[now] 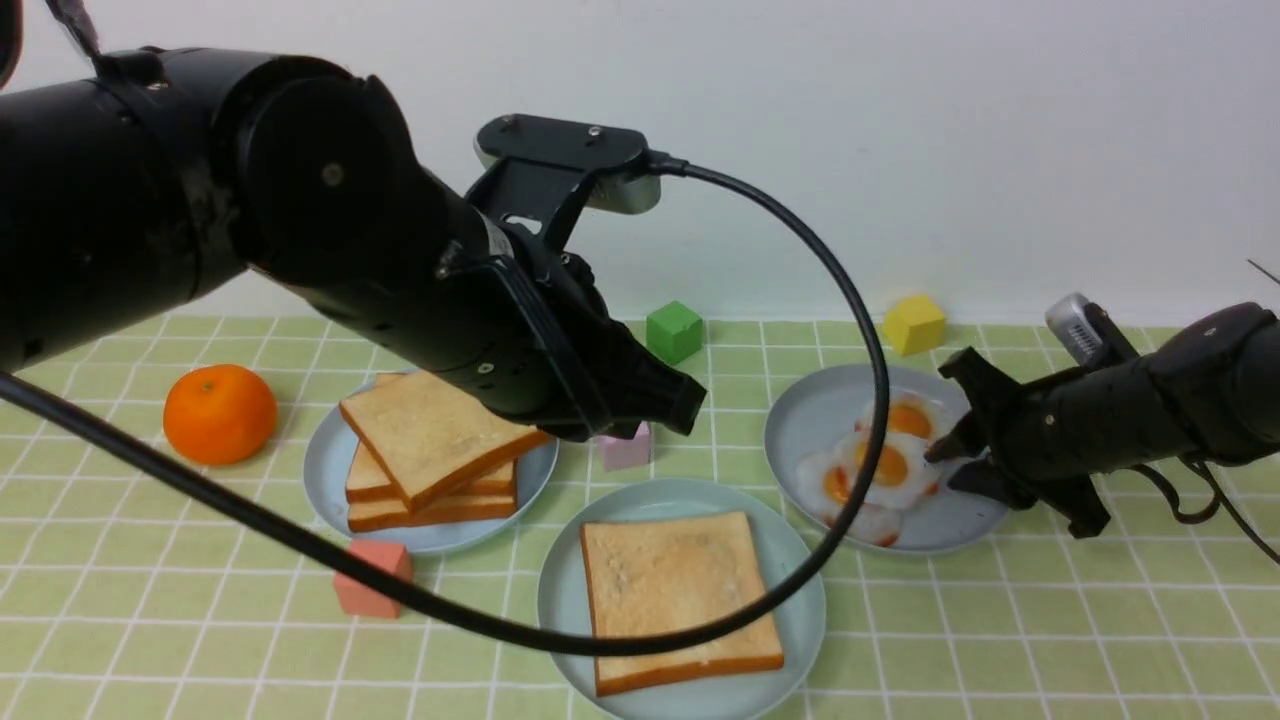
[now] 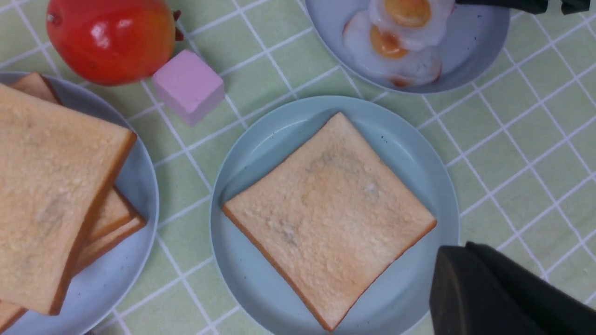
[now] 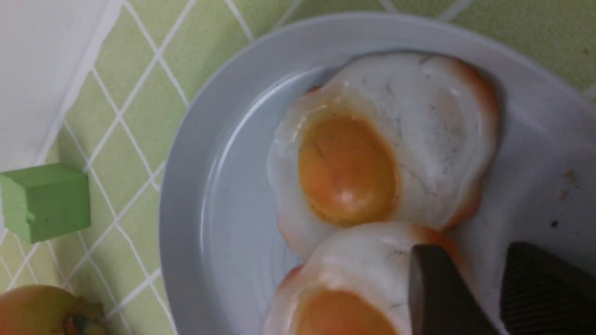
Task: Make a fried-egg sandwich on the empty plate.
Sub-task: Use the right arm to grab a fried egg
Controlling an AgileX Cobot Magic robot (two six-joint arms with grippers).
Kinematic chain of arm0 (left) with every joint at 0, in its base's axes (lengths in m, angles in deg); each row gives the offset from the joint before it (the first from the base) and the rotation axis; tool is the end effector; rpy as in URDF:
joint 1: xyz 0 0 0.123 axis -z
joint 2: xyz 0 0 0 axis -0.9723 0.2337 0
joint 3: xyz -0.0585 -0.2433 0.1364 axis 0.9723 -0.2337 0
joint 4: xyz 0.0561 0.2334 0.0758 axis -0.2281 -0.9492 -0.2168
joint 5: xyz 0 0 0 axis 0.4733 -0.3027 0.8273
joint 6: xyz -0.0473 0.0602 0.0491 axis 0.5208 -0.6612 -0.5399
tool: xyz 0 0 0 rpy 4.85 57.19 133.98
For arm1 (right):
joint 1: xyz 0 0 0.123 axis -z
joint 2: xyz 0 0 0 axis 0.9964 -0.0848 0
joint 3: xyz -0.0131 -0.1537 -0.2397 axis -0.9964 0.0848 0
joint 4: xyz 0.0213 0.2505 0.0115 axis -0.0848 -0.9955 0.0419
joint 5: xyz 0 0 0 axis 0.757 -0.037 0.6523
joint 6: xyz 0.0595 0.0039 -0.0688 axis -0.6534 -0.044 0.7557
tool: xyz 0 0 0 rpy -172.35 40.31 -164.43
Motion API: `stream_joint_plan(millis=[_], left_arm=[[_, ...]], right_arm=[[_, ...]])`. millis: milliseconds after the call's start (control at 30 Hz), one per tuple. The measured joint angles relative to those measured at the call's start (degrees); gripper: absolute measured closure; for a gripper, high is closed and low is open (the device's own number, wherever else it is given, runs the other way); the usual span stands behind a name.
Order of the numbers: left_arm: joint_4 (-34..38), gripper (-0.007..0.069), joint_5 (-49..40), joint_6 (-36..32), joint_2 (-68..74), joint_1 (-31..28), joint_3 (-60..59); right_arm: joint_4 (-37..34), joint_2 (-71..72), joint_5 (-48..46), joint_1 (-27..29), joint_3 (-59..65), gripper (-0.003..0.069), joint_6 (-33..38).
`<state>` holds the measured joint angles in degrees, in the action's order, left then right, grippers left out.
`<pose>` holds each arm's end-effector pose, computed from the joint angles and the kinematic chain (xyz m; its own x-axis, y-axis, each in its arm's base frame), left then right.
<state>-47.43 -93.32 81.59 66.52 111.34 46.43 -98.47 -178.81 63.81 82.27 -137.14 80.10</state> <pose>0.2693 -0.2011 0.3272 -0.6927 0.3362 -0.6380 0.5531 0.8154 -0.1709 0.3940 0.0445 0.1361 -0.6593 0.7291 -0.1834 0.5154 0.6160 0.5958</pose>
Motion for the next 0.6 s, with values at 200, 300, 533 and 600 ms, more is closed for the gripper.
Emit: stream_joint_plan(millis=[200, 300, 533, 600], left_arm=[[-0.94, 0.0638, -1.80, 0.90, 0.00, 0.00, 0.00], [-2.46, 0.0638, -2.42, 2.14, 0.00, 0.00, 0.00], [-6.82, 0.0638, -4.63, 6.84, 0.00, 0.00, 0.00], [-6.99, 0.0638, -5.37, 7.17, 0.00, 0.00, 0.00]], right_arm=[[-0.10, -0.18, -0.05, 0.00, -0.05, 0.0662, 0.60], [-0.01, -0.41, 0.01, 0.05, 0.00, 0.0669, 0.60], [0.31, 0.11, -0.17, 0.05, 0.12, 0.0669, 0.60], [0.59, 0.53, -0.65, 0.05, 0.33, 0.0669, 0.62]])
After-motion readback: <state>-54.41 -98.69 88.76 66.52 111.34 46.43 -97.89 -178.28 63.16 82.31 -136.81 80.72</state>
